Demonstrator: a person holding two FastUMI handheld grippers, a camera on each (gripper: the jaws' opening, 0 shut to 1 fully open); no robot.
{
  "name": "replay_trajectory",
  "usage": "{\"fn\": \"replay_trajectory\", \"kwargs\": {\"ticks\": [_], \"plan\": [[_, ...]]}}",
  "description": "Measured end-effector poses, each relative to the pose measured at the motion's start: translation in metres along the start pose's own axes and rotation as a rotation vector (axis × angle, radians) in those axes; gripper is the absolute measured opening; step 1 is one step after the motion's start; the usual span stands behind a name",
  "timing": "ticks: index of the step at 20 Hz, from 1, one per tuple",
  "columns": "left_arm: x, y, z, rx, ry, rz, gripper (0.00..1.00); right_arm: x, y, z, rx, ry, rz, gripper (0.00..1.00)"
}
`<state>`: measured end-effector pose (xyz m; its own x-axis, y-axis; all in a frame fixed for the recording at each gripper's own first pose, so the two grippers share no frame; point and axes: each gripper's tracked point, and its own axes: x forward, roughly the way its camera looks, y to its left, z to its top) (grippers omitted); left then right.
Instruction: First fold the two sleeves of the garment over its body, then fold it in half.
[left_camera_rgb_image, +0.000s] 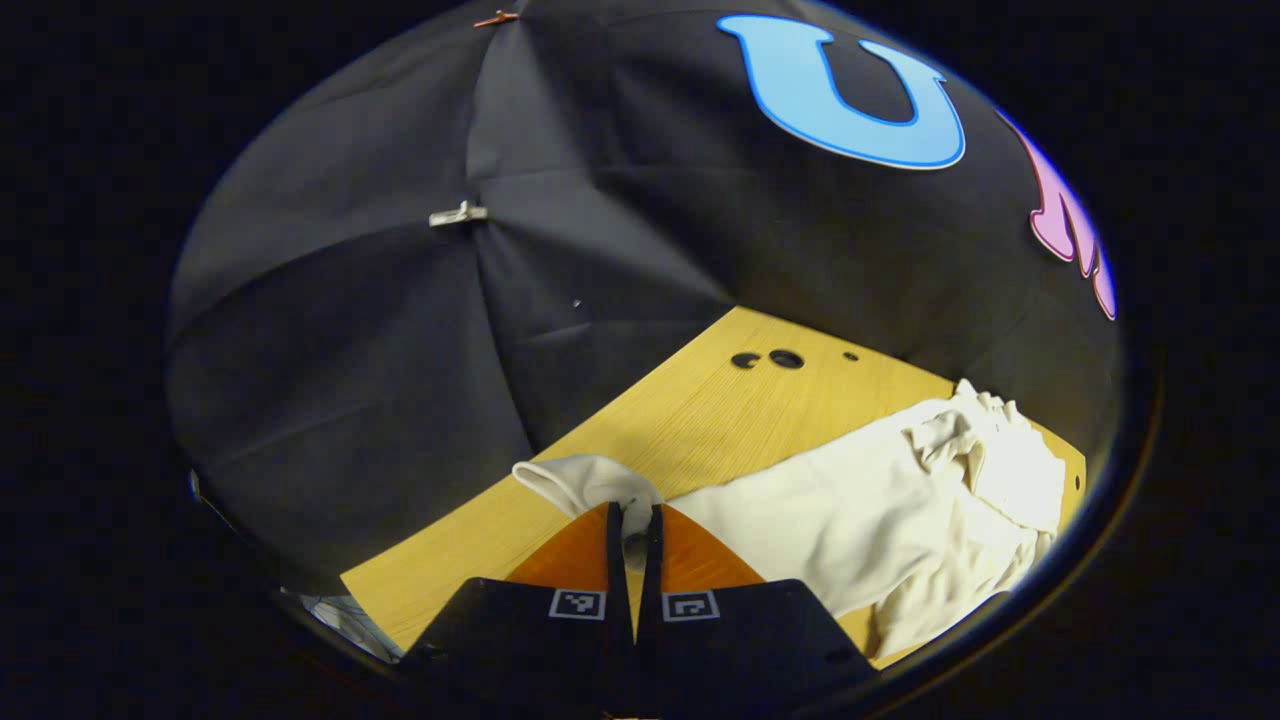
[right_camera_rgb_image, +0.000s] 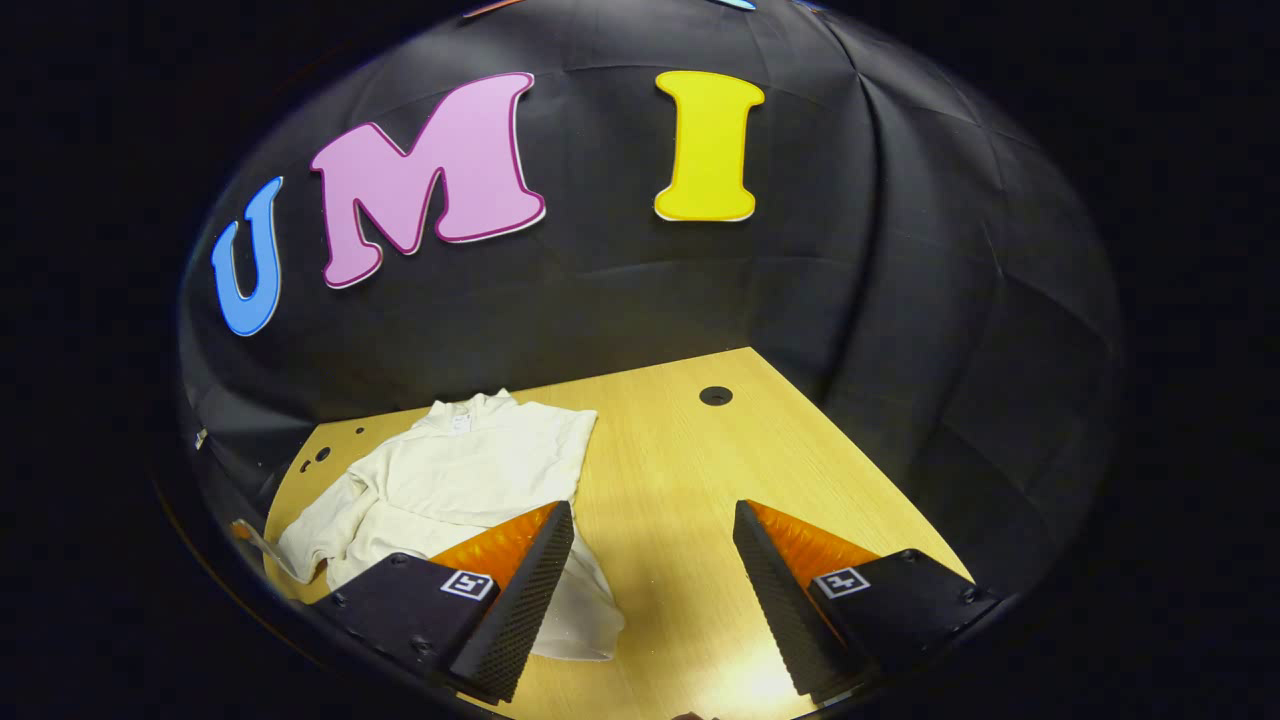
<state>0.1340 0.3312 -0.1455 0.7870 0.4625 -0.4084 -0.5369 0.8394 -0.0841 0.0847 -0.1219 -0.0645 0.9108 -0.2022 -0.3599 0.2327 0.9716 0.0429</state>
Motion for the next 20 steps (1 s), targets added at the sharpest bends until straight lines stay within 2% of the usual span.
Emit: {"fn": "replay_trajectory", "kwargs": {"ticks": [5,9,11,16,20], "plan": [[0.009,-0.091,0.074,0.055,-0.108,-0.082,0.06,0.011,-0.028,-0.001,0.03,0.008,-0.019,0.99],[-0.003,-0.199,0.117,0.126,-0.2,-0.218,0.06,0.022,-0.045,-0.005,0.028,0.013,-0.024,0.99],[-0.016,-0.246,0.131,0.188,-0.251,-0.26,0.06,0.027,-0.05,-0.009,0.032,0.017,-0.021,0.99],[-0.053,-0.393,0.124,0.261,-0.304,-0.467,0.06,0.039,-0.049,-0.013,0.043,0.031,0.003,0.99],[-0.091,-0.504,0.081,0.304,-0.268,-0.685,0.06,0.042,-0.046,-0.014,0.028,0.036,0.018,0.99]]}}
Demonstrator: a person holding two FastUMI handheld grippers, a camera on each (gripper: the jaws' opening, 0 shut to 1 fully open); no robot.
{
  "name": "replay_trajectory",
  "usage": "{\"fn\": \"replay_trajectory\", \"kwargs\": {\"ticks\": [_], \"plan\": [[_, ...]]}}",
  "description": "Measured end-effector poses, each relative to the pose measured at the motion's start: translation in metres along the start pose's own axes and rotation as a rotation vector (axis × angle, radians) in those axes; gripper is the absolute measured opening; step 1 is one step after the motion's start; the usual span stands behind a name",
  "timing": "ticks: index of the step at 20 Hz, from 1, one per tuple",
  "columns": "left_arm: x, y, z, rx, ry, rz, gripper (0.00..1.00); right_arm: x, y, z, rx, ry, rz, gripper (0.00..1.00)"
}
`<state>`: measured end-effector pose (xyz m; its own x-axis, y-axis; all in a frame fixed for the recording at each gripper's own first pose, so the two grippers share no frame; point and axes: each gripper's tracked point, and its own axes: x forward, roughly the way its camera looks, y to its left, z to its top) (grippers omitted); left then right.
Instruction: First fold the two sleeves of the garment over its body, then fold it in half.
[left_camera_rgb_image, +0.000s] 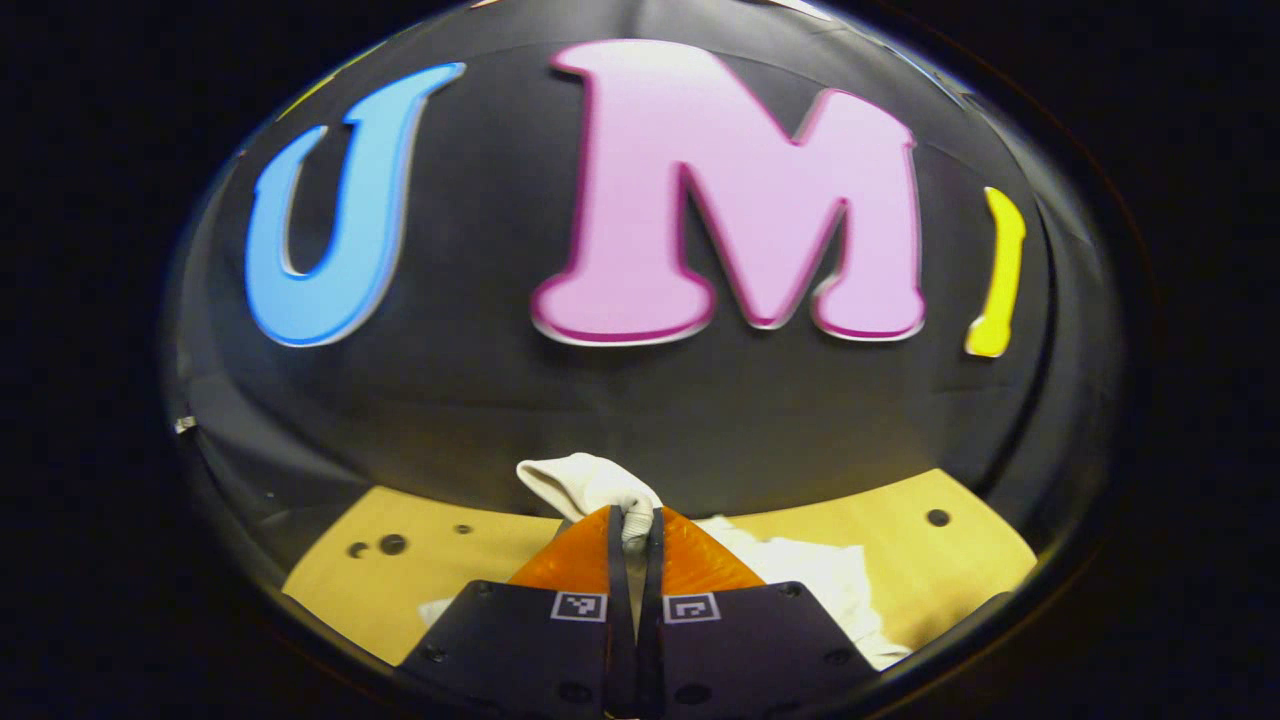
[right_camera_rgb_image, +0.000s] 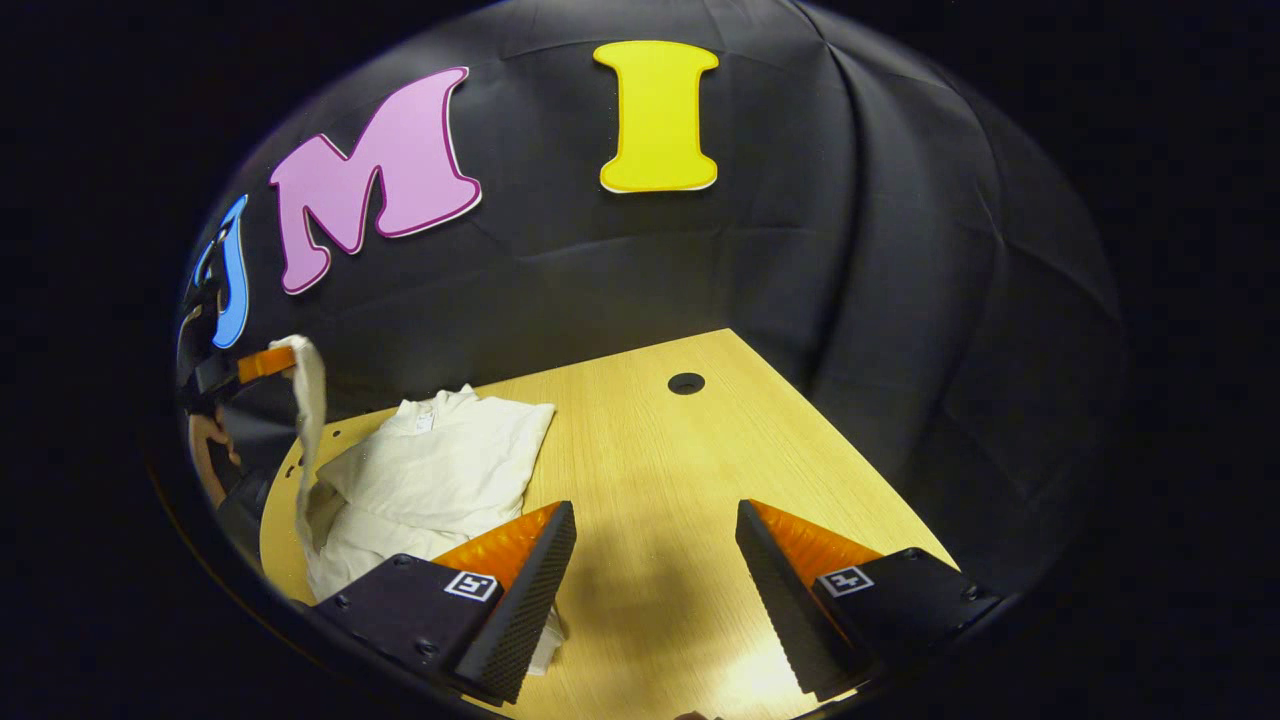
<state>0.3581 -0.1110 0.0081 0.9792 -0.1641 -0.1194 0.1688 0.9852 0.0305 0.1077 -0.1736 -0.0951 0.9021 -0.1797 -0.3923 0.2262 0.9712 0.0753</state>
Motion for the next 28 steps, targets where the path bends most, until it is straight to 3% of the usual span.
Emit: {"fn": "replay_trajectory", "kwargs": {"ticks": [4,8,12,15,21,28], "plan": [[0.021,-0.097,-0.026,0.024,0.054,-0.157,0.06,0.002,0.0,0.0,-0.002,0.002,0.001,0.99],[0.035,-0.148,-0.054,0.026,0.11,-0.217,0.1,0.004,-0.004,0.0,0.004,0.006,-0.01,0.99],[0.029,-0.171,-0.066,-0.031,0.123,-0.291,0.51,0.008,-0.003,-0.004,-0.005,0.009,-0.008,0.99],[0.007,-0.14,-0.071,-0.042,0.117,-0.252,0.98,0.008,0.003,-0.009,-0.021,0.018,0.01,0.99],[-0.068,-0.009,-0.113,-0.053,0.175,-0.055,0.98,0.008,0.052,-0.039,-0.023,0.074,0.098,0.99],[-0.175,0.114,-0.201,-0.15,0.328,0.168,0.98,0.004,0.112,-0.095,-0.082,0.18,0.206,0.99]]}}
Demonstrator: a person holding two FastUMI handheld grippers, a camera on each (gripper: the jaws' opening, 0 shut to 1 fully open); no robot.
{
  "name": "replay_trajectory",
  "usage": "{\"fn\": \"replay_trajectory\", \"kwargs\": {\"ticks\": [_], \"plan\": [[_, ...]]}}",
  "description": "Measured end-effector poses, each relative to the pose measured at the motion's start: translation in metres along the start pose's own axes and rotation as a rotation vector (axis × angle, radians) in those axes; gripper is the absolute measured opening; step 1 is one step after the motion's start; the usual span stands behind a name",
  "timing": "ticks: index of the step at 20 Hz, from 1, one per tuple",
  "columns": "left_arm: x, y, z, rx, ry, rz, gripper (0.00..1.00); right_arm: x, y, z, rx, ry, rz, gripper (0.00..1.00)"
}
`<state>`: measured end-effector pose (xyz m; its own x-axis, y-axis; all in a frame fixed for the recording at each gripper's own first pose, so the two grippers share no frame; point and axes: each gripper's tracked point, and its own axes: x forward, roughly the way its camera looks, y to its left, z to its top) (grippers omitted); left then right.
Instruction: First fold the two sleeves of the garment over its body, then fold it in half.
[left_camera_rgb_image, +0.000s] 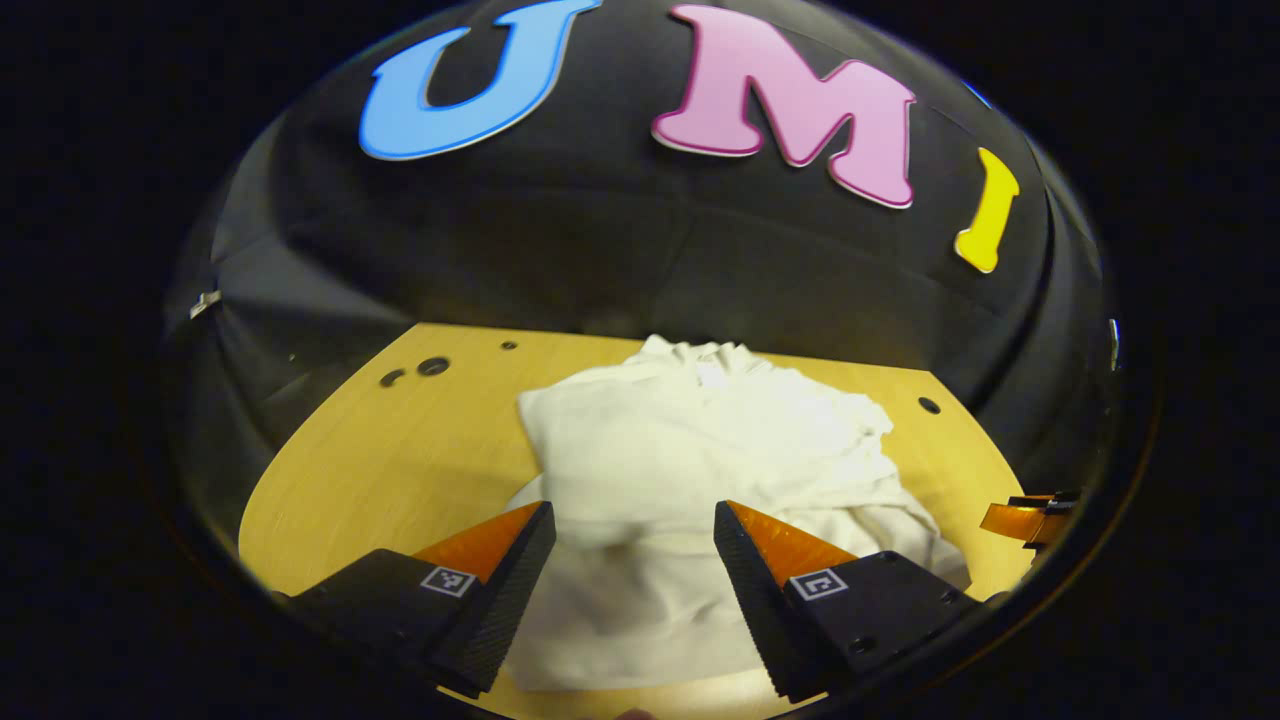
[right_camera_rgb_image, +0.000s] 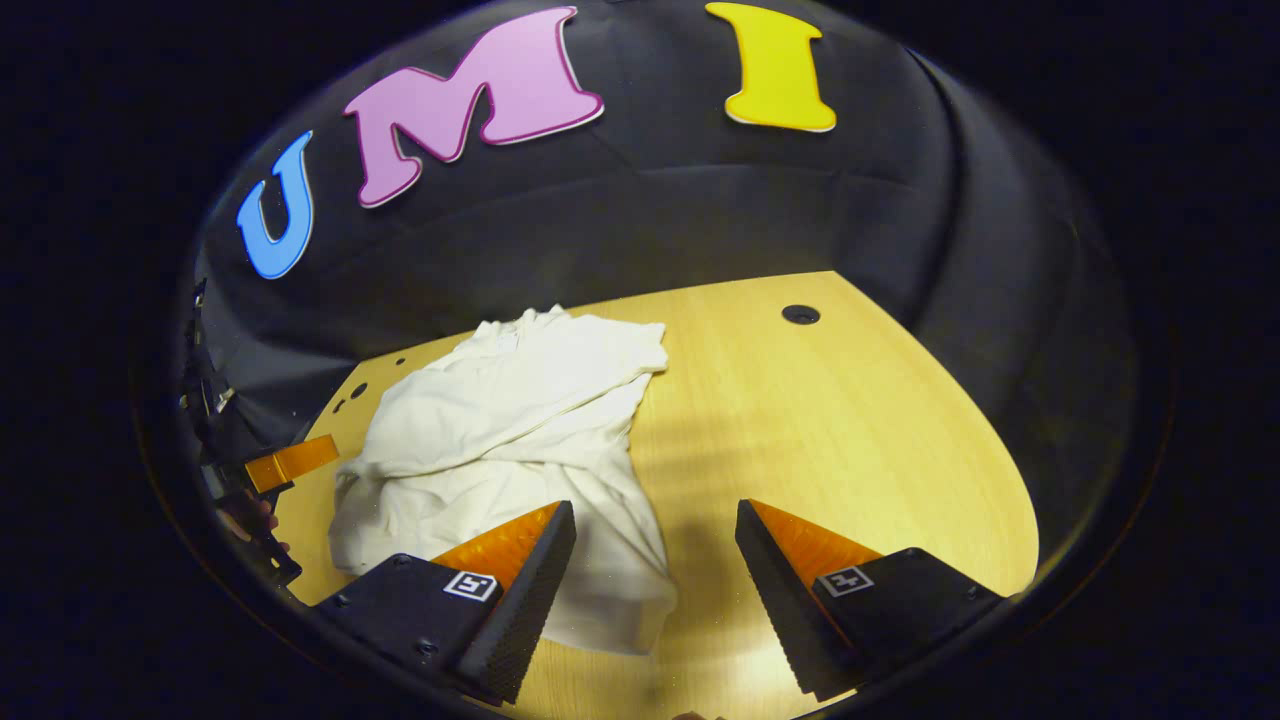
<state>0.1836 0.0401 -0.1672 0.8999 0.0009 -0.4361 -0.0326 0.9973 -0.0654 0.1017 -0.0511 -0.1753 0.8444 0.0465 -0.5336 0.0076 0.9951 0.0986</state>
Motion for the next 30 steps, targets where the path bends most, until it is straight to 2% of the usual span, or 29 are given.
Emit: {"fn": "replay_trajectory", "kwargs": {"ticks": [3,7,10,19,22,23,24,25,27,28,29,30], "plan": [[-0.015,0.043,-0.042,-0.003,0.068,0.062,0.98,0.008,0.011,-0.029,-0.017,0.061,0.007,0.99],[-0.026,0.068,-0.09,0.007,0.154,0.092,0.98,0.013,0.009,-0.058,-0.004,0.12,-0.016,0.99],[-0.027,0.067,-0.113,0.016,0.196,0.074,0.98,0.014,0.003,-0.071,-0.001,0.15,-0.038,0.99],[-0.012,0.054,-0.131,0.038,0.238,0.049,0.99,0.021,0.002,-0.08,-0.021,0.168,-0.071,0.99],[-0.011,0.046,-0.131,0.055,0.227,0.027,0.91,0.023,0.006,-0.086,-0.054,0.182,-0.08,0.96],[-0.011,0.045,-0.131,0.061,0.227,0.027,0.83,0.021,0.008,-0.087,-0.058,0.185,-0.081,0.7],[-0.01,0.041,-0.131,0.061,0.225,0.013,0.79,0.022,0.014,-0.088,-0.057,0.184,-0.067,0.62],[-0.011,0.033,-0.13,0.059,0.222,-0.008,0.74,0.022,0.019,-0.09,-0.056,0.187,-0.053,0.41],[-0.009,0.024,-0.132,0.045,0.208,-0.021,0.44,0.021,0.026,-0.089,-0.062,0.186,-0.041,0.22],[-0.01,0.022,-0.132,0.046,0.204,-0.011,0.29,0.022,0.028,-0.092,-0.069,0.196,-0.023,0.2],[-0.009,0.022,-0.131,0.054,0.198,-0.006,0.15,0.02,0.029,-0.091,-0.072,0.192,-0.006,0.14],[-0.009,0.021,-0.131,0.05,0.198,-0.012,0.12,0.019,0.03,-0.092,-0.072,0.204,0.011,0.11]]}}
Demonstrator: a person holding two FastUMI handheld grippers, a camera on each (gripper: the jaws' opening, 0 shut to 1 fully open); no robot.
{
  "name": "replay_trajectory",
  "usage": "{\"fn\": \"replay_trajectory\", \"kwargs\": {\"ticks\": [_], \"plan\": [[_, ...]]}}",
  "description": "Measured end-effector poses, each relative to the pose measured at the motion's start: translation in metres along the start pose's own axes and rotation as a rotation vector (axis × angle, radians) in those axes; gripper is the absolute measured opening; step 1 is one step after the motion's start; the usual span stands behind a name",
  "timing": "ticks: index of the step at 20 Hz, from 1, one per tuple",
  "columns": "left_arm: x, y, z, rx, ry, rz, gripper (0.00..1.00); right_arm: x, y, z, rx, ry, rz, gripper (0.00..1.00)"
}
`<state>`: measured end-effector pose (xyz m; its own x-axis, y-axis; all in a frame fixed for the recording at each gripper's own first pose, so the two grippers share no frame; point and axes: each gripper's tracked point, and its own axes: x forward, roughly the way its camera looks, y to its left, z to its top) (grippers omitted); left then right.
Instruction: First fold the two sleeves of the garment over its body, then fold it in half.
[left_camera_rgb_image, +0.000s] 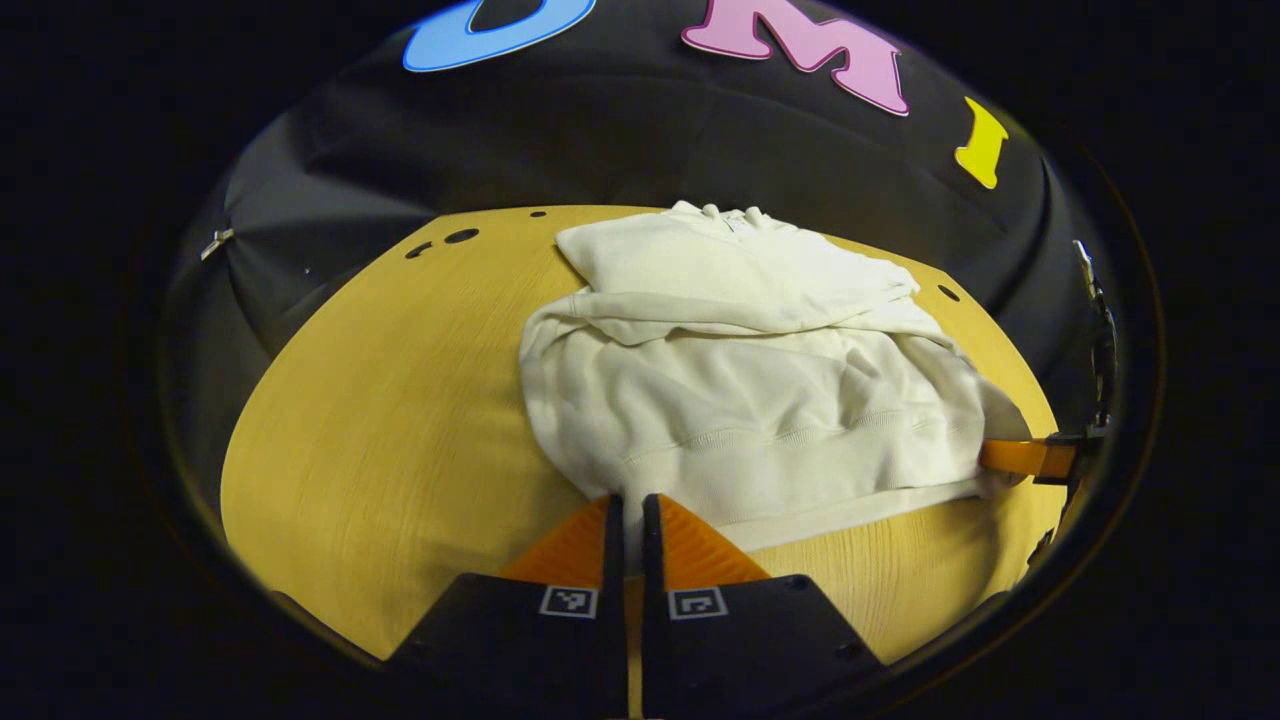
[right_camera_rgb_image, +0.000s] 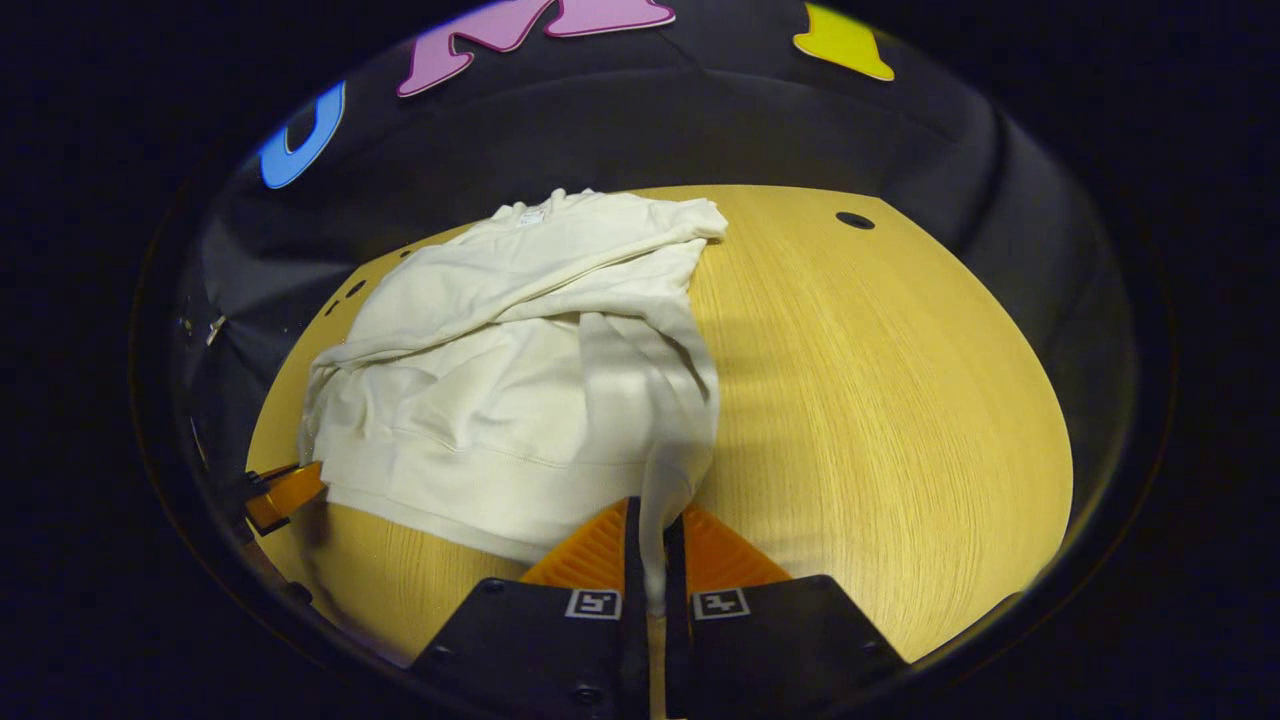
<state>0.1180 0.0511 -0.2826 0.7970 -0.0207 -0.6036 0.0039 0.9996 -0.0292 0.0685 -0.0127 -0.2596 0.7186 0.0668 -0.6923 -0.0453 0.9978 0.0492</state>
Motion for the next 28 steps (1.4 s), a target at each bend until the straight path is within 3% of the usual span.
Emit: {"fn": "replay_trajectory", "kwargs": {"ticks": [5,12,22,28], "plan": [[-0.006,0.001,0.007,-0.049,0.014,-0.043,0.07,-0.004,-0.001,0.009,-0.009,-0.009,0.019,0.08],[-0.032,-0.005,0.053,-0.157,-0.048,-0.077,0.06,-0.02,0.017,0.05,0.017,-0.068,0.085,0.08],[-0.044,-0.031,0.182,-0.111,-0.218,-0.13,0.06,-0.004,0.048,0.196,-0.016,-0.256,0.166,0.08],[-0.019,-0.024,0.267,-0.118,-0.31,-0.137,0.06,0.019,0.055,0.287,-0.027,-0.363,0.176,0.08]]}}
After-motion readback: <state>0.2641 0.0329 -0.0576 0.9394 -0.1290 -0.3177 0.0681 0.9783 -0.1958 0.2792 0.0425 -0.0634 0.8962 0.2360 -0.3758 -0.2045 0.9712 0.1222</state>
